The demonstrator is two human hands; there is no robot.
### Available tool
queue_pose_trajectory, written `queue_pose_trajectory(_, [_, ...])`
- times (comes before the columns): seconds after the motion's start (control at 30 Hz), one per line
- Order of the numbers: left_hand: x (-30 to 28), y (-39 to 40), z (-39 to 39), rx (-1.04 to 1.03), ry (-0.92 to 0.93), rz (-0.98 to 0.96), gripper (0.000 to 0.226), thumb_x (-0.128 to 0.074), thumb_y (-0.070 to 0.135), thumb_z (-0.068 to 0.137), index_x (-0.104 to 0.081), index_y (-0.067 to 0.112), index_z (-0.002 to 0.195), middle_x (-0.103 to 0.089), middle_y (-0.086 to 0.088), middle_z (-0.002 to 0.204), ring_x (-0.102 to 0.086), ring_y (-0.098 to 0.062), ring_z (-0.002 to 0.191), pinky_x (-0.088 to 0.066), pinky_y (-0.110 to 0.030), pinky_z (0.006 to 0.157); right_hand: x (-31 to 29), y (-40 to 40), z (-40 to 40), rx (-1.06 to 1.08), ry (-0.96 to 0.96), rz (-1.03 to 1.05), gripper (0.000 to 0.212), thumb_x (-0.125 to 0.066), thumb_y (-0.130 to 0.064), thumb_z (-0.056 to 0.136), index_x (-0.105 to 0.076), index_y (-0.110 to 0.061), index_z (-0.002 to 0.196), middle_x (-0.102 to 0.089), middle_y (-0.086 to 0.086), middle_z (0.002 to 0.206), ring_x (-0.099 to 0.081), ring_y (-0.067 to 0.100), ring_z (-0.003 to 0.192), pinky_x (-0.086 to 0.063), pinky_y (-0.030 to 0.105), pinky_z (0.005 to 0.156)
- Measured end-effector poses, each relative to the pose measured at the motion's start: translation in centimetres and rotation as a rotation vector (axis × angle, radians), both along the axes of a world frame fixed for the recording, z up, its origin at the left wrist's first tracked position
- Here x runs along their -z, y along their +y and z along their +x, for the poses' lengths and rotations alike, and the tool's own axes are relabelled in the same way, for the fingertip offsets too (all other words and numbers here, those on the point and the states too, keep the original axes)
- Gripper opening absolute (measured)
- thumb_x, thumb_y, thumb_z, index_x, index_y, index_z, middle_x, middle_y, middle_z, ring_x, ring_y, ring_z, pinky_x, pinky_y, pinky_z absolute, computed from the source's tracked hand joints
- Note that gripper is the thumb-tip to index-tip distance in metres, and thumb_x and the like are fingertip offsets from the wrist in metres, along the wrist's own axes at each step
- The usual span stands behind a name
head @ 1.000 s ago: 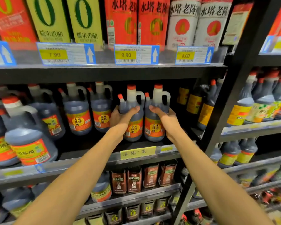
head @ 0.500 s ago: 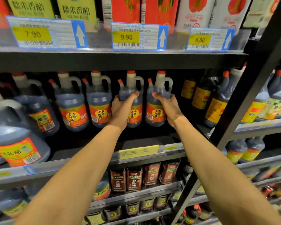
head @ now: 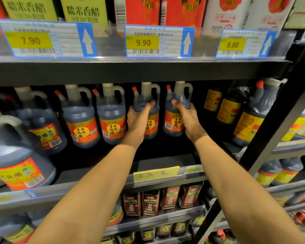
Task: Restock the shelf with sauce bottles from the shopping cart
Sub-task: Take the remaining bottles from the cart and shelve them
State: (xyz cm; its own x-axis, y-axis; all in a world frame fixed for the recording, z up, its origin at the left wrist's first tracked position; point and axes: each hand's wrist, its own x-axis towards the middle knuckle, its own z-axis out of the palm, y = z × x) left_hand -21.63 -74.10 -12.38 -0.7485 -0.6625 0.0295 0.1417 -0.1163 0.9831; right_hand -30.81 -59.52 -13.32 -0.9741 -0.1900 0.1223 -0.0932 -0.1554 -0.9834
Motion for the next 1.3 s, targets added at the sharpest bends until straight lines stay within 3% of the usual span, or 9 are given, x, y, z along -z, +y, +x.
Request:
queue_pose_trajectory(0.37, [0.4,-0.1,-0.1,0.009,-0.039,-0.021,0.106,-0.075,0.08,0.047,-0.055,0.028,0.138,-0.068,0.001,0.129,-0.065,-0.026,0.115,-0.052,-0.049,0.102,0.2,-0.2,0.3,-0.002,-0.019,0.0,0.075,-0.081,-0.048,0.08,-0.049,-0.018,0.141,-0.072,0.004,0.118,-0.072,0.023,0.104,-0.058,0.045,0.093])
queue_pose_trajectory(0.47, [0.3,-0.2,0.1,0.047,-0.042,-0.014,0.098,-0.076,0.076,0.059,-0.054,0.026,0.14,-0.067,0.0,0.129,-0.065,-0.026,0.116,-0.051,-0.046,0.101,-0.1,0.0,0.6,-0.017,-0.049,-0.009,0.076,-0.083,-0.049,0.078,-0.051,-0.018,0.139,-0.073,0.004,0.116,-0.072,0.024,0.104,-0.058,0.047,0.094])
queue_pose_trajectory(0.6, [0.6,-0.3,0.3,0.119,-0.064,0.007,0.087,-0.073,0.068,0.078,-0.044,0.023,0.148,-0.061,0.001,0.134,-0.06,-0.025,0.122,-0.048,-0.044,0.102,0.0,0.6,1.4,-0.025,-0.032,-0.013,0.074,-0.08,-0.046,0.083,-0.048,-0.014,0.141,-0.071,0.006,0.123,-0.071,0.02,0.106,-0.059,0.037,0.088])
queue_pose_trajectory(0.73, [1.1,-0.1,1.3,0.171,-0.089,0.002,0.093,-0.067,0.069,0.083,-0.031,0.025,0.156,-0.048,0.001,0.154,-0.047,-0.025,0.14,-0.039,-0.042,0.111,0.6,1.4,2.1,-0.014,0.001,0.098,0.075,-0.081,-0.044,0.084,-0.048,-0.013,0.143,-0.068,0.006,0.129,-0.067,0.022,0.115,-0.057,0.033,0.09])
queue_pose_trajectory(0.87, [1.4,0.1,2.8,0.173,-0.104,-0.065,0.079,-0.063,0.063,0.09,-0.037,0.024,0.154,-0.05,0.001,0.153,-0.046,-0.022,0.141,-0.036,-0.032,0.103,0.4,2.0,3.0,0.024,-0.031,0.305,0.079,-0.082,-0.043,0.082,-0.047,-0.013,0.146,-0.064,0.008,0.135,-0.063,0.026,0.121,-0.052,0.042,0.103])
queue_pose_trajectory(1.03, [2.6,-0.4,5.0,0.17,-0.324,-0.221,0.073,-0.061,0.062,0.093,-0.045,0.017,0.148,-0.052,-0.005,0.151,-0.048,-0.031,0.139,-0.037,-0.039,0.108,0.0,2.6,5.8,-0.011,-0.034,0.594,0.079,-0.08,-0.055,0.079,-0.052,-0.015,0.141,-0.064,0.007,0.135,-0.06,0.029,0.125,-0.046,0.046,0.109])
queue_pose_trajectory(1.17, [2.9,-0.8,7.8,0.223,-0.499,-0.417,0.081,-0.058,0.063,0.094,-0.037,0.016,0.156,-0.041,-0.006,0.16,-0.041,-0.031,0.145,-0.035,-0.043,0.118,-0.6,3.5,9.6,-0.181,0.069,0.695,0.064,-0.075,-0.052,0.085,-0.057,-0.021,0.138,-0.064,-0.002,0.126,-0.058,0.023,0.123,-0.043,0.035,0.103])
queue_pose_trajectory(1.23, [2.5,-0.8,9.9,0.293,-0.548,-0.619,0.084,-0.057,0.065,0.093,-0.036,0.013,0.156,-0.039,-0.009,0.161,-0.04,-0.031,0.145,-0.036,-0.043,0.118,-0.9,4.1,11.2,-0.244,0.141,0.857,0.063,-0.067,-0.05,0.094,-0.051,-0.015,0.144,-0.059,0.006,0.135,-0.054,0.028,0.127,-0.043,0.034,0.098])
queue_pose_trajectory(1.3, [1.6,-0.7,12.4,0.347,-0.636,-0.91,0.087,-0.054,0.063,0.096,-0.032,0.006,0.158,-0.038,-0.013,0.161,-0.039,-0.033,0.146,-0.037,-0.043,0.117,-1.6,4.7,13.2,-0.28,0.22,1.103,0.079,-0.058,-0.061,0.095,-0.04,-0.007,0.15,-0.05,0.014,0.147,-0.051,0.034,0.132,-0.046,0.038,0.098])
